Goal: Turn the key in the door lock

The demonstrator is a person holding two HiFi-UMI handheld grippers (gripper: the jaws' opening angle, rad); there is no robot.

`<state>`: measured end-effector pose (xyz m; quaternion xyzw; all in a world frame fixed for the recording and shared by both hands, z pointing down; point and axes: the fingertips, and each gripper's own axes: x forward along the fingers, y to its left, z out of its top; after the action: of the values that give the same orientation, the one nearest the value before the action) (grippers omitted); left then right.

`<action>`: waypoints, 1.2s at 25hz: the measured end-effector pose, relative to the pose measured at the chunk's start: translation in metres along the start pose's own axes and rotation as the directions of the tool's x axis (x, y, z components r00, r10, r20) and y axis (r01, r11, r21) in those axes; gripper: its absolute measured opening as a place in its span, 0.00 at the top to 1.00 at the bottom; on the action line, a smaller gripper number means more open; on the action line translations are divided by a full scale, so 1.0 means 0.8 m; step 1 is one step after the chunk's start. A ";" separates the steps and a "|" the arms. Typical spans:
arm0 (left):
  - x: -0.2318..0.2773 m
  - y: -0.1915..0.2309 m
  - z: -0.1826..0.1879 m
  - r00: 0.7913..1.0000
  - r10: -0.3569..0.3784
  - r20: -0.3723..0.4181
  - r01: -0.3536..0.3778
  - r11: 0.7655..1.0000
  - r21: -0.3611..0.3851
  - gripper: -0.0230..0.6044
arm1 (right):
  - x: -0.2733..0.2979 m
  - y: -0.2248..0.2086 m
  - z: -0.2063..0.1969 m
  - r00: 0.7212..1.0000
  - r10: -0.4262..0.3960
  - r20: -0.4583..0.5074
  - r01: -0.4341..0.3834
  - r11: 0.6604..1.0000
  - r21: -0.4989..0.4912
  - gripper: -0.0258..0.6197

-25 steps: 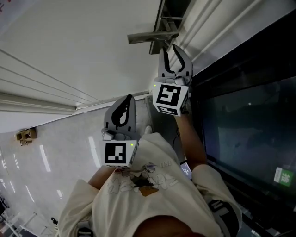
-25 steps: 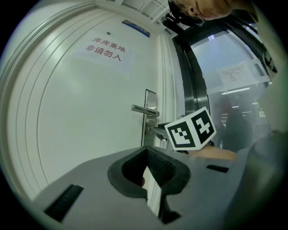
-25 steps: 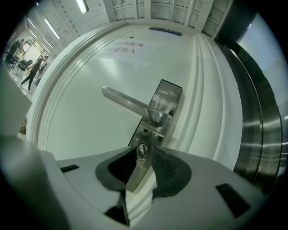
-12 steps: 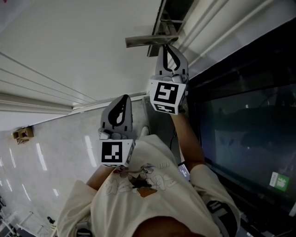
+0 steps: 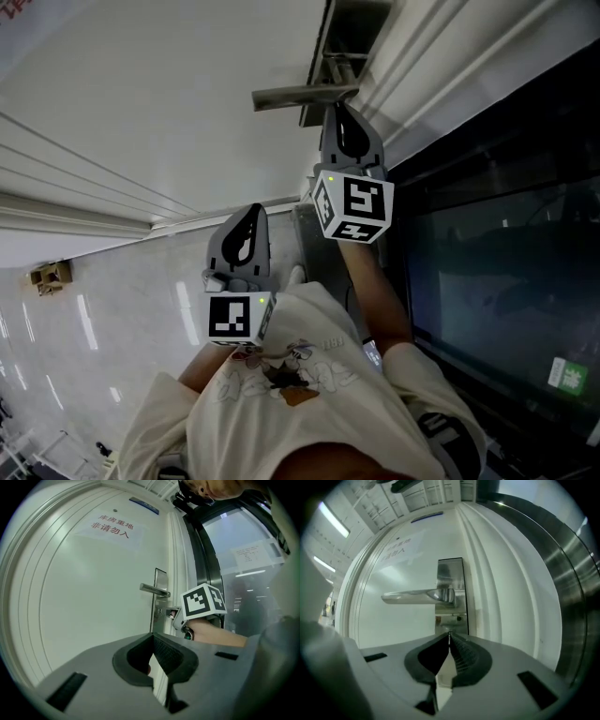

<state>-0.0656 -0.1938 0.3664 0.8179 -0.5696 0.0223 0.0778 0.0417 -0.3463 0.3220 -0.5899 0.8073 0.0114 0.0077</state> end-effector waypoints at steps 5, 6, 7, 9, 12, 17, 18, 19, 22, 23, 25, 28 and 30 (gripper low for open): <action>-0.004 0.001 0.001 1.000 0.009 -0.001 -0.009 1.000 0.004 0.95 | 0.000 -0.006 0.001 0.999 0.031 0.015 -0.034 0.968 0.247 0.93; -0.004 0.001 0.001 1.000 0.008 0.000 -0.008 1.000 0.004 0.95 | 0.000 -0.007 0.000 0.999 0.034 0.017 -0.038 0.958 0.284 0.93; -0.004 0.001 0.001 1.000 0.008 0.001 -0.008 1.000 0.004 0.95 | 0.000 -0.008 0.000 0.999 0.037 0.019 -0.041 0.947 0.319 0.93; -0.006 0.001 0.000 1.000 0.009 0.002 -0.009 1.000 0.005 0.95 | 0.000 -0.009 -0.001 0.999 0.045 0.023 -0.050 0.922 0.384 0.93; -0.006 0.002 -0.002 1.000 0.006 -0.001 -0.006 1.000 0.008 0.95 | 0.001 -0.010 -0.002 0.998 0.052 0.026 -0.058 0.892 0.447 0.93; -0.009 0.002 -0.005 1.000 0.006 -0.008 -0.006 1.000 0.008 0.95 | 0.001 -0.014 -0.006 0.997 0.066 0.035 -0.074 0.793 0.605 0.93; -0.009 0.002 -0.004 1.000 0.006 -0.007 -0.006 1.000 0.009 0.95 | 0.001 -0.015 -0.006 0.997 0.070 0.038 -0.078 0.766 0.638 0.93; -0.009 0.002 -0.004 1.000 0.006 -0.006 -0.006 1.000 0.009 0.95 | 0.002 -0.015 -0.007 0.996 0.074 0.042 -0.083 0.741 0.666 0.93; -0.008 0.003 -0.004 1.000 0.006 -0.006 -0.006 1.000 0.007 0.95 | 0.002 -0.015 -0.009 0.995 0.084 0.051 -0.094 0.662 0.744 0.93; -0.009 0.003 -0.004 1.000 0.005 -0.006 -0.005 1.000 0.007 0.95 | 0.002 -0.016 -0.010 0.995 0.087 0.056 -0.099 0.631 0.770 0.93; -0.009 0.003 -0.004 1.000 0.005 -0.004 -0.005 1.000 0.007 0.95 | 0.002 -0.017 -0.010 0.993 0.095 0.066 -0.109 0.573 0.813 0.93; -0.011 0.004 -0.004 1.000 0.008 -0.003 -0.008 1.000 0.011 0.95 | 0.002 -0.017 -0.010 0.992 0.102 0.080 -0.121 0.498 0.858 0.93; -0.012 0.004 -0.004 1.000 0.010 -0.004 -0.010 1.000 0.008 0.95 | 0.001 -0.018 -0.014 0.992 0.101 0.078 -0.115 0.441 0.890 0.93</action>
<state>-0.0719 -0.1859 0.3687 0.8154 -0.5734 0.0263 0.0755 0.0554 -0.3522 0.3328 -0.4452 0.7287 -0.4096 0.3210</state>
